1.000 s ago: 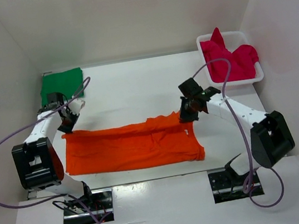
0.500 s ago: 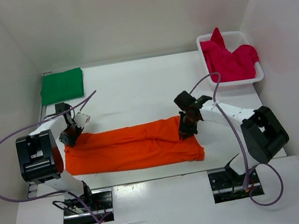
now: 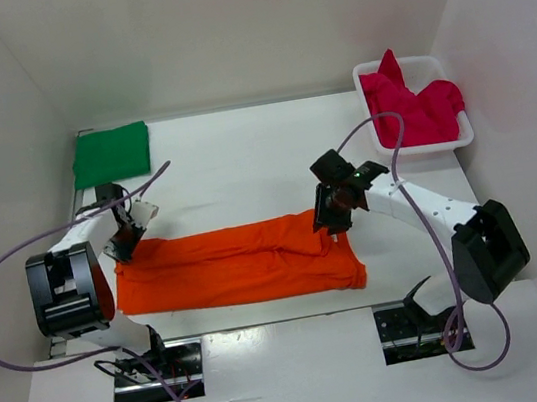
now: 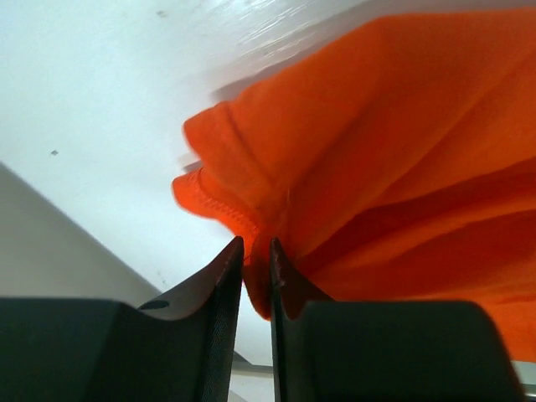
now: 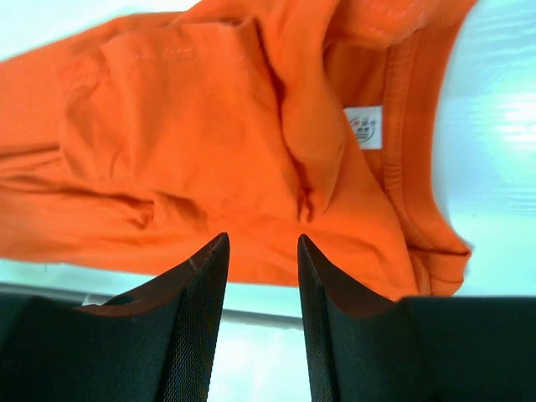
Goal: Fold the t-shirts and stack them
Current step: Fold the other side of the tshirt into a rectangle, then rotate the tshirt 90 degrees
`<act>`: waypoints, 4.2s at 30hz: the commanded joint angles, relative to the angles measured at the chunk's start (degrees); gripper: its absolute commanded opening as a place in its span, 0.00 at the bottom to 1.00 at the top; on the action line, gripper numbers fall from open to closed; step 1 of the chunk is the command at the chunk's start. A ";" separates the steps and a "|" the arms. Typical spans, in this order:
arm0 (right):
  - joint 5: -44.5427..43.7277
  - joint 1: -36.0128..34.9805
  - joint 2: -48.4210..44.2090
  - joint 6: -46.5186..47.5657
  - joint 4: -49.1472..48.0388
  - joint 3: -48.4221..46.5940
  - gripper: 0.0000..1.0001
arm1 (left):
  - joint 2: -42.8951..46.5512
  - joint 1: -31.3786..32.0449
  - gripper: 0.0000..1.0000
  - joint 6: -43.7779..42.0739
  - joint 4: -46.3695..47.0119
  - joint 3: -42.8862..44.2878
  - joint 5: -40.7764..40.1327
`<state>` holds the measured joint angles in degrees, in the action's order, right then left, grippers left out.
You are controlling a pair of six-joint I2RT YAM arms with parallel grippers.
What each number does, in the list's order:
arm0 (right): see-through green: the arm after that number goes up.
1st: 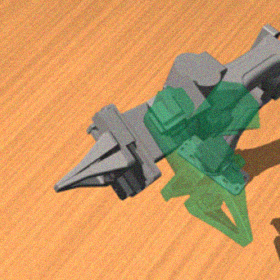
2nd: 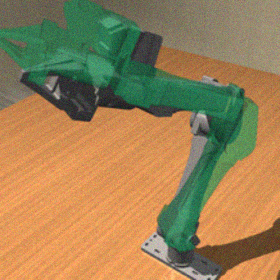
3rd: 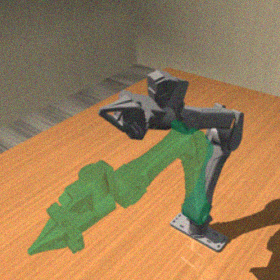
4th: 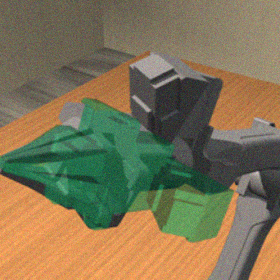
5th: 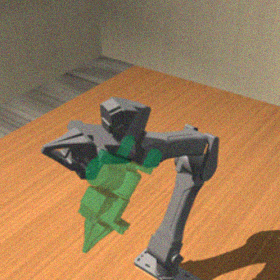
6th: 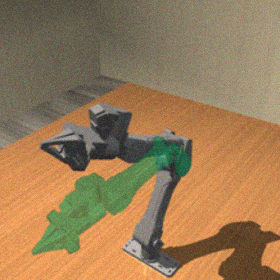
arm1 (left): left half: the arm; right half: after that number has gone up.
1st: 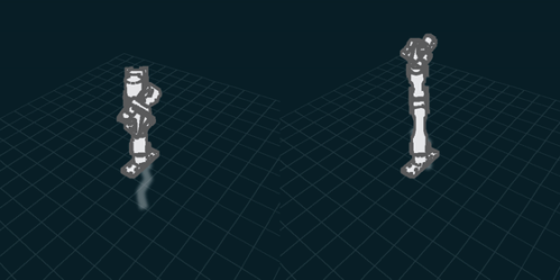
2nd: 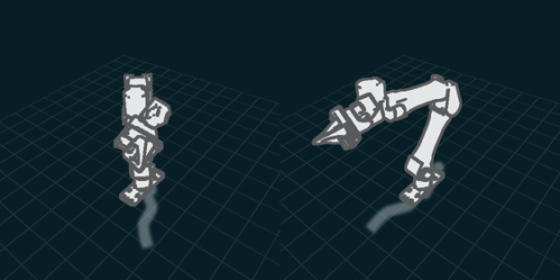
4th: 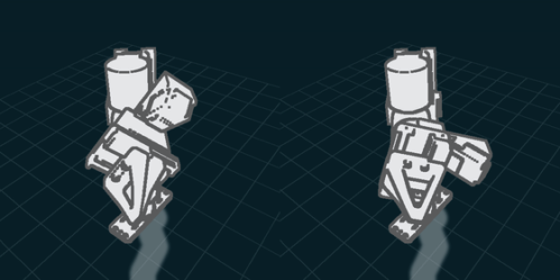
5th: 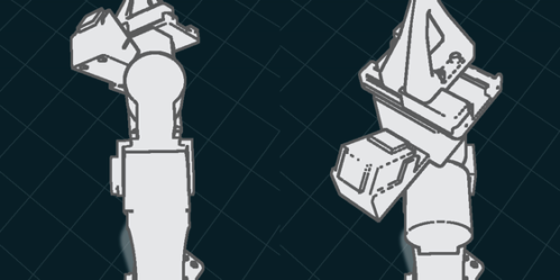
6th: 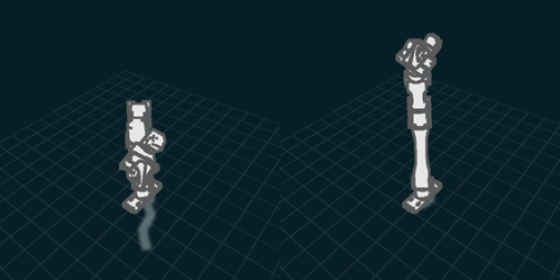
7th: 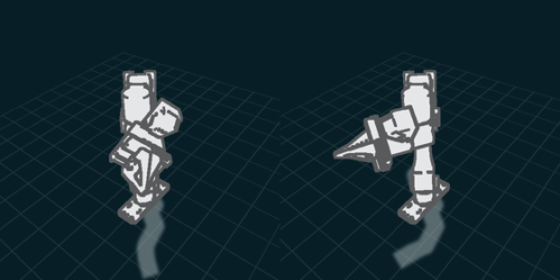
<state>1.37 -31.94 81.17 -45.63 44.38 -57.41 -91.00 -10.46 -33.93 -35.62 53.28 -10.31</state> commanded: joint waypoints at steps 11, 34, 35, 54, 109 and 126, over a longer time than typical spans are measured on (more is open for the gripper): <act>-3.99 -0.58 4.63 -4.65 -2.29 4.15 0.51 | 7.15 -0.26 0.36 1.41 -5.68 0.85 -3.93; -3.65 -2.68 -9.80 -27.67 4.49 20.49 0.73 | -7.34 0.26 0.78 0.71 7.05 6.23 11.18; -3.65 -2.68 -9.28 -27.67 4.49 20.49 0.73 | -8.22 0.26 0.74 0.71 8.27 5.70 9.79; -3.21 -2.68 2.86 -20.73 -4.13 20.05 0.48 | -4.72 -4.66 0.67 5.19 2.92 6.48 8.03; -32.13 -8.29 37.89 16.54 15.50 -69.45 0.85 | -4.09 3.34 0.87 12.93 -2.80 8.69 22.26; -8.05 -31.60 22.89 -4.03 -12.29 -21.52 0.72 | -8.49 8.61 0.27 7.66 -4.02 4.38 25.77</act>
<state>-9.17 -62.33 102.65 -45.47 38.54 -80.53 -97.86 -1.91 -24.14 -38.00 58.37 12.67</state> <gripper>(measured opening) 0.724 0.298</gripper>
